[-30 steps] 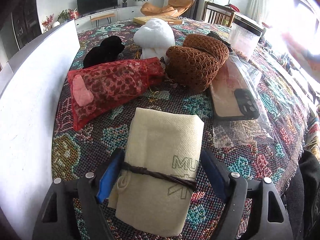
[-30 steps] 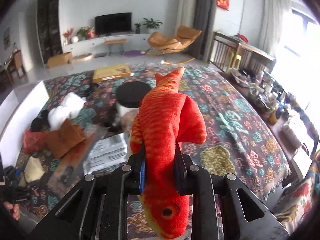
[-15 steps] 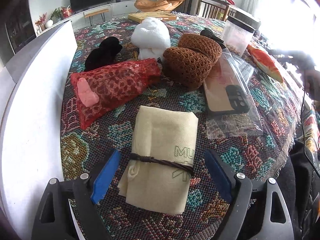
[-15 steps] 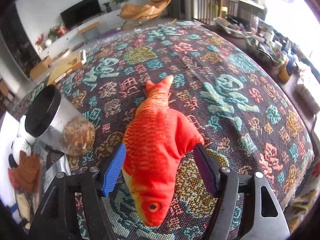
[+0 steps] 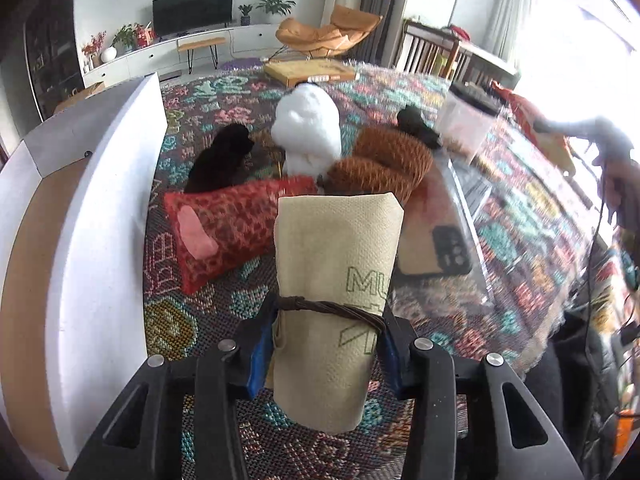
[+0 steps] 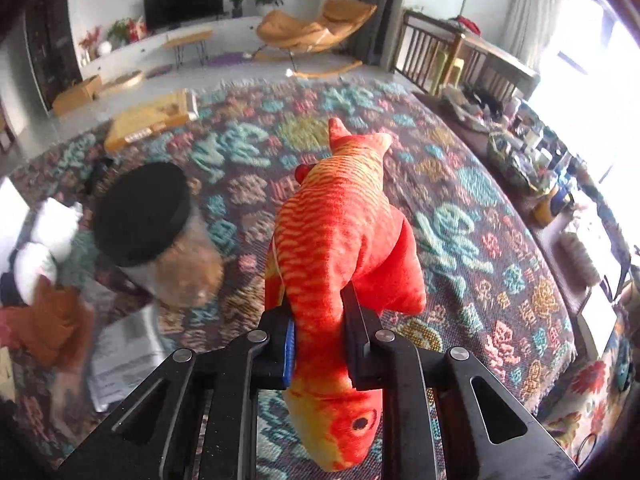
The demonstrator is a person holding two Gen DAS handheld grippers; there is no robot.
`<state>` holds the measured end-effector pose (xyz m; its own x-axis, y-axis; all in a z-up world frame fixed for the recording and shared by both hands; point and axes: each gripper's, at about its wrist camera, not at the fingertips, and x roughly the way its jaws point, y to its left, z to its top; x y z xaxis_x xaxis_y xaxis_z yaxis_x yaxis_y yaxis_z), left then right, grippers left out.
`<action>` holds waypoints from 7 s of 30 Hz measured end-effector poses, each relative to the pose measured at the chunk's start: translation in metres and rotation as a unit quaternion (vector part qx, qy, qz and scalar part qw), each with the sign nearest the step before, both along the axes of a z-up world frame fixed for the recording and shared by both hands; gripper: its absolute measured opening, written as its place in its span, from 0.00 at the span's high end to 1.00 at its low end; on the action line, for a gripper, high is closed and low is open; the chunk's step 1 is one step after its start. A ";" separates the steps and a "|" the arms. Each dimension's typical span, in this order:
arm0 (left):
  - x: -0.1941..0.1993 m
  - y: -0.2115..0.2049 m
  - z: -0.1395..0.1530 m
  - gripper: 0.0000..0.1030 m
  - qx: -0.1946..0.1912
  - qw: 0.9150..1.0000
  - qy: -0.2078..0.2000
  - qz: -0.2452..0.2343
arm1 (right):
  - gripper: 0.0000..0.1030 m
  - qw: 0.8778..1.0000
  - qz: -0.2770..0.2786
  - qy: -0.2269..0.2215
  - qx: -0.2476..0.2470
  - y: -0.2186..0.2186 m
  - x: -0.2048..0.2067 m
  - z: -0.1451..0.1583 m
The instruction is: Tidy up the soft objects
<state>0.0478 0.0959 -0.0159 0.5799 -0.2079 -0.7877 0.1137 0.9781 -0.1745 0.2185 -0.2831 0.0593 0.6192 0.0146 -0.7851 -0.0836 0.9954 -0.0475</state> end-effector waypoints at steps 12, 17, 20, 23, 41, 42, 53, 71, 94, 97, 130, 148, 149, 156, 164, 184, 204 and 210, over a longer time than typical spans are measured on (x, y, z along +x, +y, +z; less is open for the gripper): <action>-0.069 0.187 0.058 0.57 0.056 0.976 -0.023 0.207 | 0.79 0.909 0.323 0.050 0.257 0.317 -0.125 0.054; -0.100 0.249 0.040 0.15 0.081 0.950 0.006 0.302 | 0.39 0.868 0.399 0.100 0.278 0.424 -0.163 0.021; -0.111 0.264 0.032 0.06 0.083 0.938 0.008 0.335 | 0.27 0.867 0.396 0.118 0.278 0.432 -0.163 -0.001; -0.113 0.259 0.030 0.06 0.070 0.942 -0.002 0.328 | 0.27 0.885 0.380 0.090 0.253 0.404 -0.160 -0.011; -0.005 -0.053 -0.041 0.06 0.034 0.998 0.040 -0.046 | 0.27 0.998 -0.055 0.022 0.021 0.074 -0.130 -0.134; 0.003 -0.055 -0.051 0.06 0.043 0.997 0.039 -0.041 | 0.27 0.998 -0.056 0.028 0.017 0.071 -0.126 -0.138; 0.051 -0.047 -0.080 0.00 0.077 0.997 0.006 -0.007 | 0.15 0.998 -0.063 0.002 0.032 0.062 -0.120 -0.151; 0.051 -0.048 -0.081 0.00 0.082 0.997 -0.001 -0.001 | 0.12 0.998 -0.060 -0.002 0.035 0.068 -0.127 -0.150; 0.051 -0.048 -0.081 0.00 0.082 0.997 -0.001 -0.001 | 0.12 0.998 -0.060 -0.002 0.035 0.068 -0.127 -0.150; 0.051 -0.047 -0.081 0.00 0.082 0.997 -0.001 -0.001 | 0.12 0.998 -0.060 -0.002 0.035 0.068 -0.127 -0.150; 0.051 -0.048 -0.081 0.00 0.082 0.997 -0.002 -0.001 | 0.12 0.998 -0.059 -0.003 0.035 0.067 -0.127 -0.149; 0.051 -0.048 -0.081 0.00 0.082 0.997 -0.002 -0.001 | 0.12 0.998 -0.059 -0.003 0.035 0.067 -0.127 -0.149; 0.051 -0.048 -0.081 0.00 0.082 0.997 -0.002 -0.001 | 0.12 0.998 -0.059 -0.003 0.035 0.067 -0.127 -0.149; 0.050 -0.048 -0.081 0.00 0.082 0.997 -0.002 -0.001 | 0.12 0.998 -0.059 -0.004 0.035 0.067 -0.127 -0.149; 0.051 -0.048 -0.082 0.00 0.082 0.997 -0.002 -0.001 | 0.12 0.998 -0.059 -0.004 0.035 0.067 -0.127 -0.149; 0.080 -0.031 -0.001 0.00 0.108 0.993 0.044 -0.008 | 0.12 0.998 -0.058 -0.004 0.035 0.067 -0.128 -0.150; 0.067 -0.032 -0.004 0.00 0.109 0.985 0.080 -0.103 | 0.12 0.998 -0.057 -0.006 0.037 0.067 -0.126 -0.151; 0.100 -0.036 -0.040 0.00 0.216 0.969 0.074 -0.095 | 0.12 0.998 -0.057 -0.006 0.037 0.067 -0.125 -0.151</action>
